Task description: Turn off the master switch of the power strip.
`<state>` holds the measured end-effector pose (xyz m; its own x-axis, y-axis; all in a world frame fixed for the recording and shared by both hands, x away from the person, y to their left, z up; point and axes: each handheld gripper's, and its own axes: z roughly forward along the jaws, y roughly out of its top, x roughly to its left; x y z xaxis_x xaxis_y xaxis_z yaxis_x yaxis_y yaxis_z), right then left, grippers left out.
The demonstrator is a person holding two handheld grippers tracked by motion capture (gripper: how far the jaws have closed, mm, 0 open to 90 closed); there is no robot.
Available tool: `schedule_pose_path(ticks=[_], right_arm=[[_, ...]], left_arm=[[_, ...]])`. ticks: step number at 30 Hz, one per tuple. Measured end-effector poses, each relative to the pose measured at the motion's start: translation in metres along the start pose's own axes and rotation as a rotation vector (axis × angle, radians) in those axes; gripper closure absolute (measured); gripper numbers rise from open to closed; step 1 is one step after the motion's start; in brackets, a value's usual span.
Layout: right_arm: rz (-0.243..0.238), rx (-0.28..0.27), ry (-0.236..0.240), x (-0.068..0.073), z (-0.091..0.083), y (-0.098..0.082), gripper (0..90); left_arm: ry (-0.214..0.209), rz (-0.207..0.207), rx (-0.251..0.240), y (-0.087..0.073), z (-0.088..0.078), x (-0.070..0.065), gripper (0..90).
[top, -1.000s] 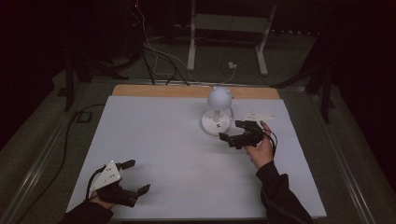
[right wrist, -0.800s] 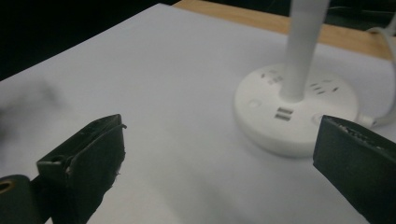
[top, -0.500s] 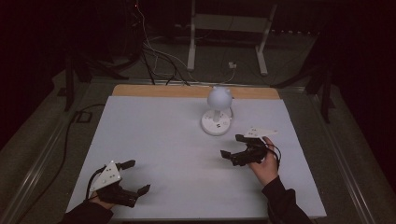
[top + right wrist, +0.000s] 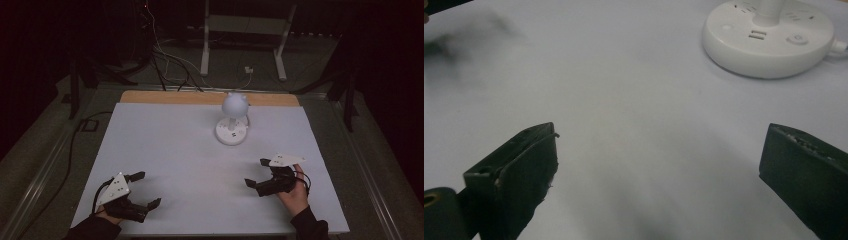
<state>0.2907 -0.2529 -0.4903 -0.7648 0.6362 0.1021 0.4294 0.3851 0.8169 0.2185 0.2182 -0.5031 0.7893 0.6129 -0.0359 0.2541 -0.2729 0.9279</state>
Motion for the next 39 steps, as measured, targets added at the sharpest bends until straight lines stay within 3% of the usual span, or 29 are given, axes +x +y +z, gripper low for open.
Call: schedule_pose_path(ticks=[21, 31, 39], right_arm=[[-0.012, 0.048, -0.069, -0.001, -0.042, -0.055, 1.9], [-0.076, 0.053, -0.098, 0.003, -0.033, -0.054, 1.9], [-0.035, 0.045, -0.111, -0.003, -0.032, -0.057, 1.9]], left_arm=[[-0.002, 0.003, 0.007, 0.0, 0.001, -0.001, 0.4], [-0.005, 0.005, 0.004, 0.0, 0.001, -0.001, 0.4], [-0.008, 0.004, 0.008, 0.0, 0.001, -0.001, 0.4]])
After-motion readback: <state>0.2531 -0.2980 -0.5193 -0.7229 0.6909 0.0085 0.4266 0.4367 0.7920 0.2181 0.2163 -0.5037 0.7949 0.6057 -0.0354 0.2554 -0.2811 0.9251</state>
